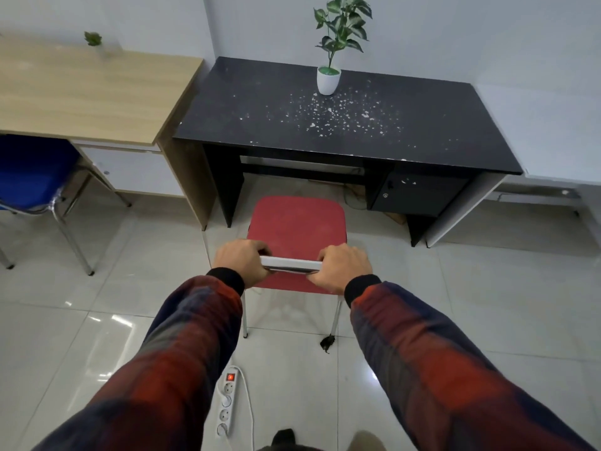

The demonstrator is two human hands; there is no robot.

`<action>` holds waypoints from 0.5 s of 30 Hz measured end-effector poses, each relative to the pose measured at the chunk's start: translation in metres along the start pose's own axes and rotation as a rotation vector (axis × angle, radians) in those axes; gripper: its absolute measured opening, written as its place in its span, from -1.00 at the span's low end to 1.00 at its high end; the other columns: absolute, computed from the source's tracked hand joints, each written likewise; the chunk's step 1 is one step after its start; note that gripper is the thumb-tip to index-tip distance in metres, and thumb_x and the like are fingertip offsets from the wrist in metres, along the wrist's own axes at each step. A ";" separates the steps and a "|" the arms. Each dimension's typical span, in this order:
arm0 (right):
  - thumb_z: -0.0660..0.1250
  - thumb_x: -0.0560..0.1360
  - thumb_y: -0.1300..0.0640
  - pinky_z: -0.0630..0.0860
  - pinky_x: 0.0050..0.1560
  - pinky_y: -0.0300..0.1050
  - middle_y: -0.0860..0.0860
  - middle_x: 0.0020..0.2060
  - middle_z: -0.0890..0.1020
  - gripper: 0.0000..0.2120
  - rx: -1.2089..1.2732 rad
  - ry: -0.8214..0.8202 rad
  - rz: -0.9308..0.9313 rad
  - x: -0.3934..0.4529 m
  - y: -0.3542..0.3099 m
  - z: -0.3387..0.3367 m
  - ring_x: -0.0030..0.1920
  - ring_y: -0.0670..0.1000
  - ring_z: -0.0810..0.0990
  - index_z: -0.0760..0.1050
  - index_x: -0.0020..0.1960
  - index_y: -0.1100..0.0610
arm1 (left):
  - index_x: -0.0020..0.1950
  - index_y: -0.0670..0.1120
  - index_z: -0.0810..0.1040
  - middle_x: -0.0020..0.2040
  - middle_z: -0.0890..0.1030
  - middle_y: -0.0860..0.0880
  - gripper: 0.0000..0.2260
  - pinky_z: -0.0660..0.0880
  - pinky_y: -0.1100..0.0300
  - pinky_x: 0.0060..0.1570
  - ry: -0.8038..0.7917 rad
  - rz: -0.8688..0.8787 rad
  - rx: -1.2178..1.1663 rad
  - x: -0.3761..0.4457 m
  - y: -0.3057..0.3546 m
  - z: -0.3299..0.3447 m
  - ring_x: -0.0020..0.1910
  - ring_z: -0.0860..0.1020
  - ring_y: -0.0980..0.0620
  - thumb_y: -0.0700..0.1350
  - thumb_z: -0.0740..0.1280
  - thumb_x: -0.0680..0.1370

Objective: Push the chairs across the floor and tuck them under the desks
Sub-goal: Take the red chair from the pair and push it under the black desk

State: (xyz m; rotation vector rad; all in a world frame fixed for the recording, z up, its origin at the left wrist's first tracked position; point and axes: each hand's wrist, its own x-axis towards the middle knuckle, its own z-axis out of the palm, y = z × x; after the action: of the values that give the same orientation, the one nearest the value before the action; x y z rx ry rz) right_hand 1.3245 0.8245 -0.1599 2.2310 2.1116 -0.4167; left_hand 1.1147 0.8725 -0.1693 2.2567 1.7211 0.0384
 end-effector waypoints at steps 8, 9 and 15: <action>0.35 0.31 -0.36 0.50 -0.20 -0.15 -0.12 -0.28 0.65 -0.56 -0.010 -0.012 -0.032 0.019 0.045 -0.013 -0.23 -0.01 0.60 0.68 -0.03 -0.07 | 0.01 0.09 0.62 -0.17 0.63 0.12 -0.75 0.52 0.19 -0.21 0.000 0.006 0.007 0.014 0.040 0.007 -0.22 0.54 0.07 0.19 0.38 0.44; 0.35 0.32 -0.38 0.48 -0.21 -0.16 -0.13 -0.26 0.66 -0.56 -0.019 -0.015 -0.043 0.023 0.054 -0.016 -0.22 -0.02 0.60 0.67 -0.02 -0.08 | 0.01 0.09 0.62 -0.19 0.61 0.13 -0.76 0.47 0.21 -0.24 0.013 0.006 0.000 0.018 0.047 0.008 -0.24 0.51 0.07 0.18 0.38 0.44; 0.35 0.31 -0.41 0.54 -0.17 -0.14 -0.15 -0.26 0.66 -0.53 -0.050 -0.003 -0.064 0.047 0.081 -0.028 -0.24 -0.04 0.60 0.67 -0.01 -0.08 | -0.09 0.12 0.59 -0.26 0.58 0.16 -0.54 0.41 0.23 -0.34 0.032 0.046 -0.033 0.040 0.066 0.012 -0.29 0.51 0.13 0.46 0.32 0.31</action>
State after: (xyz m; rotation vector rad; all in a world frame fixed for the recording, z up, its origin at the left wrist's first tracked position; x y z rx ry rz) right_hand 1.4106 0.8700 -0.1557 2.1403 2.1718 -0.3657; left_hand 1.1903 0.8921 -0.1703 2.2835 1.6714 0.1133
